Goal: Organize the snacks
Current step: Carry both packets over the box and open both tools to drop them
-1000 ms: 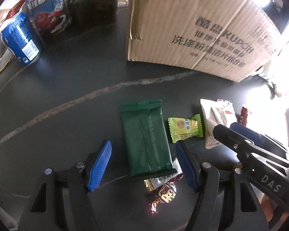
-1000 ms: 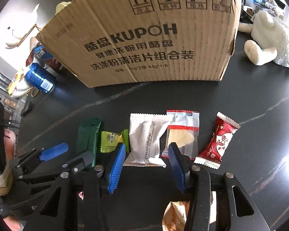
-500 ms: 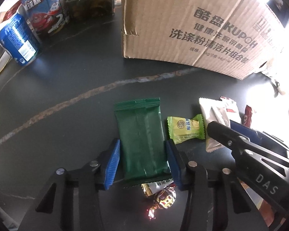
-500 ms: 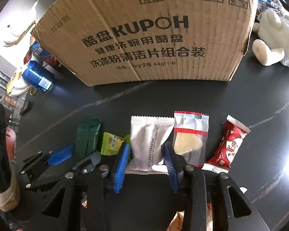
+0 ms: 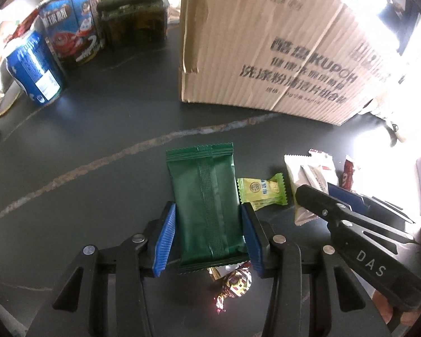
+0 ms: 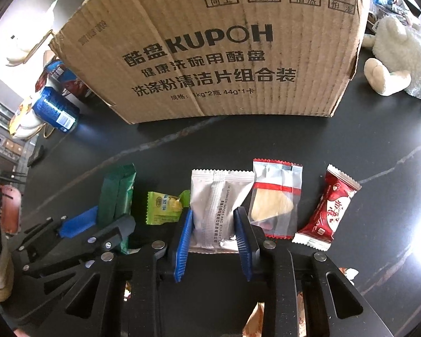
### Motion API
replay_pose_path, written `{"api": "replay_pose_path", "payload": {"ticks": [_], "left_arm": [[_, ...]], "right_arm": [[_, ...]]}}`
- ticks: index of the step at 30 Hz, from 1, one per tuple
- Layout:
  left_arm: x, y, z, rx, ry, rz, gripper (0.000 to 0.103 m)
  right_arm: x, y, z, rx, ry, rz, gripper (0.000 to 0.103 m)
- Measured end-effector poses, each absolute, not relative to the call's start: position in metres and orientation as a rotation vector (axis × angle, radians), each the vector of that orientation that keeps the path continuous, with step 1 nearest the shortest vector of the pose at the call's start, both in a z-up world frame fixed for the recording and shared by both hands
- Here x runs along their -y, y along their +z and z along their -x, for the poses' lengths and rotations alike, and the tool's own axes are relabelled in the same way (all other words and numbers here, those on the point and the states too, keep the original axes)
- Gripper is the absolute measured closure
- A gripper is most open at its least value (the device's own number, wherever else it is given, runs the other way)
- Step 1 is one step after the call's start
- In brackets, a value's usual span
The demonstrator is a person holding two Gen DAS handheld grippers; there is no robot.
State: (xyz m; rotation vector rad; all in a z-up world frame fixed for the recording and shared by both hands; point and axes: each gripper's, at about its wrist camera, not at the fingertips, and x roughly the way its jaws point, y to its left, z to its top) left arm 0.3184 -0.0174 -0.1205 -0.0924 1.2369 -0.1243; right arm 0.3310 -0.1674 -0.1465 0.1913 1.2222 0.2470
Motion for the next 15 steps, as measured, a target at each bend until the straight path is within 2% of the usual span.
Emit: {"api": "replay_pose_path", "payload": {"ticks": [15], "left_arm": [[0.019,-0.049,-0.296,-1.062,-0.145,0.052,0.058]], "right_arm": [[0.187,-0.083,-0.306,-1.063,0.224,-0.151,0.071]]}}
